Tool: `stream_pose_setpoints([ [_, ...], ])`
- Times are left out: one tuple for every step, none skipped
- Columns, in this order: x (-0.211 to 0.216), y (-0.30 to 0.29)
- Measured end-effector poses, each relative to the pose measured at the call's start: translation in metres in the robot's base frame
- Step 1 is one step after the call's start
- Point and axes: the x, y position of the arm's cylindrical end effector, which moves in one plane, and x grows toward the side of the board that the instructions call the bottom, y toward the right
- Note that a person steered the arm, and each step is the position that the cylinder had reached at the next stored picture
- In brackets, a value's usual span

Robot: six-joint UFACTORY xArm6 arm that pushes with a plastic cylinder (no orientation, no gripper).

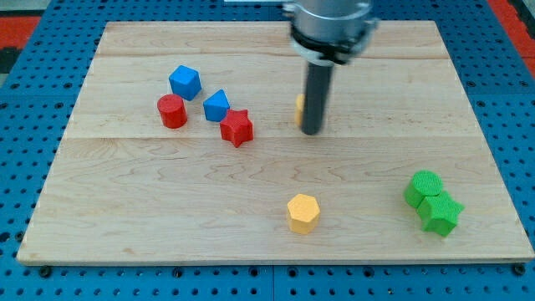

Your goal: Move the heart to the top right of the red star

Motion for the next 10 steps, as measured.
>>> stream_pose_setpoints([
  [-0.004,-0.046],
  [0.023,0.063],
  [-0.006,0.135],
  [-0.046,0.088],
  [-0.040,0.037],
  [-0.033,0.022],
  [-0.038,-0.003],
  [-0.036,0.093],
  [-0.008,0.235],
  [0.084,0.308],
])
